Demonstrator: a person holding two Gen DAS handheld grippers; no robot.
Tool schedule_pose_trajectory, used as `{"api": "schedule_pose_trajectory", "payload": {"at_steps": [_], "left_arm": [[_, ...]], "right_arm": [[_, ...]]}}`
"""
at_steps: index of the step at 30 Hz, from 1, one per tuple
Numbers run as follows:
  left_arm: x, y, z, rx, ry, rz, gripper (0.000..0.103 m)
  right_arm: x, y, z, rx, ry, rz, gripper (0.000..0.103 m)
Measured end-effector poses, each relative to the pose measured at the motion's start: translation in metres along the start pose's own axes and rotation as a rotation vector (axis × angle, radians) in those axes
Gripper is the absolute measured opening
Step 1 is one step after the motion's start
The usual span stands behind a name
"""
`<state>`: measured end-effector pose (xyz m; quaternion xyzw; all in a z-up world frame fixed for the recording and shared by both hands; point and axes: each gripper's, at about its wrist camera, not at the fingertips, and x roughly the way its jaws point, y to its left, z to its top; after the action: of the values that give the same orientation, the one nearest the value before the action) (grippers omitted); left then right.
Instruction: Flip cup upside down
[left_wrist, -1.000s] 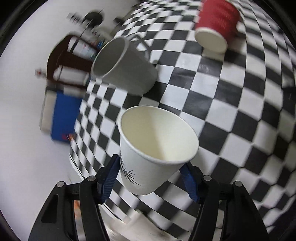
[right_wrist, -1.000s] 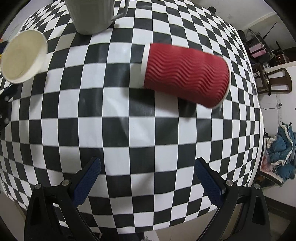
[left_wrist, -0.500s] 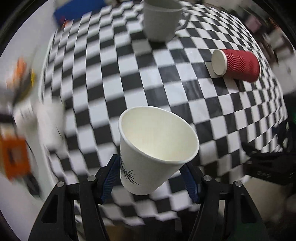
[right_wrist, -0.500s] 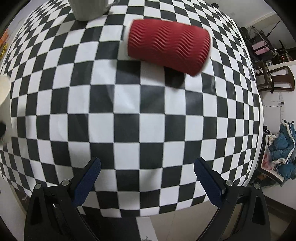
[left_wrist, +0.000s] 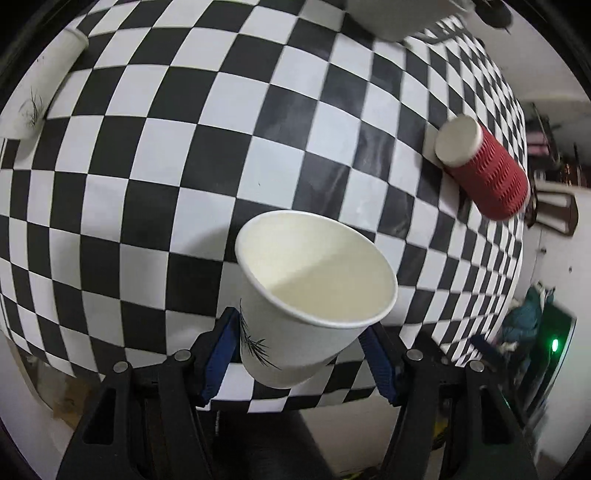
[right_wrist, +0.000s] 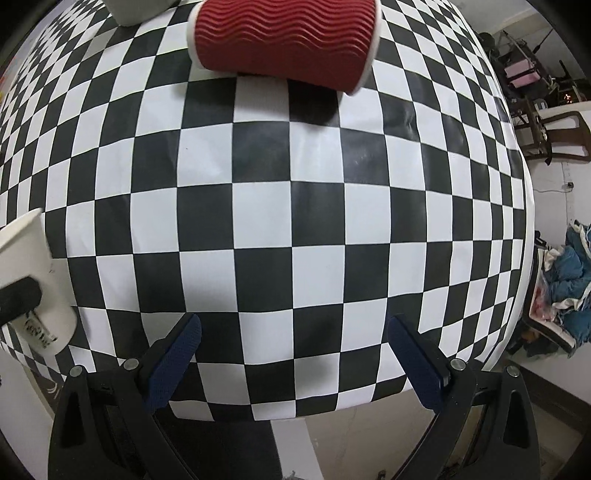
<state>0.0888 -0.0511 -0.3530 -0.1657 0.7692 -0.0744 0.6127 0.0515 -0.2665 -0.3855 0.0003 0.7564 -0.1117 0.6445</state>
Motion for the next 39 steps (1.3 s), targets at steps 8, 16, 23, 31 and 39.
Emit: {"api": "schedule_pose_trajectory", "payload": {"at_steps": [8, 16, 23, 31, 39], "left_arm": [[0.018, -0.007, 0.027, 0.031, 0.008, 0.067, 0.065], [0.019, -0.010, 0.030, 0.106, 0.001, 0.099, 0.088], [-0.010, -0.039, 0.015, 0.152, -0.080, 0.110, 0.100], [-0.108, -0.030, -0.024, 0.218, -0.391, 0.257, 0.103], [-0.099, 0.055, -0.055, 0.105, -0.440, 0.479, 0.103]], "right_arm": [[0.005, -0.014, -0.005, 0.014, 0.002, -0.014, 0.102], [0.007, -0.022, -0.005, 0.028, 0.003, -0.023, 0.102], [0.005, -0.031, -0.009, 0.038, -0.002, -0.015, 0.102], [-0.046, -0.016, -0.023, -0.114, -0.134, 0.004, 0.102], [-0.092, 0.105, -0.051, -0.872, -0.382, -0.336, 0.102]]}}
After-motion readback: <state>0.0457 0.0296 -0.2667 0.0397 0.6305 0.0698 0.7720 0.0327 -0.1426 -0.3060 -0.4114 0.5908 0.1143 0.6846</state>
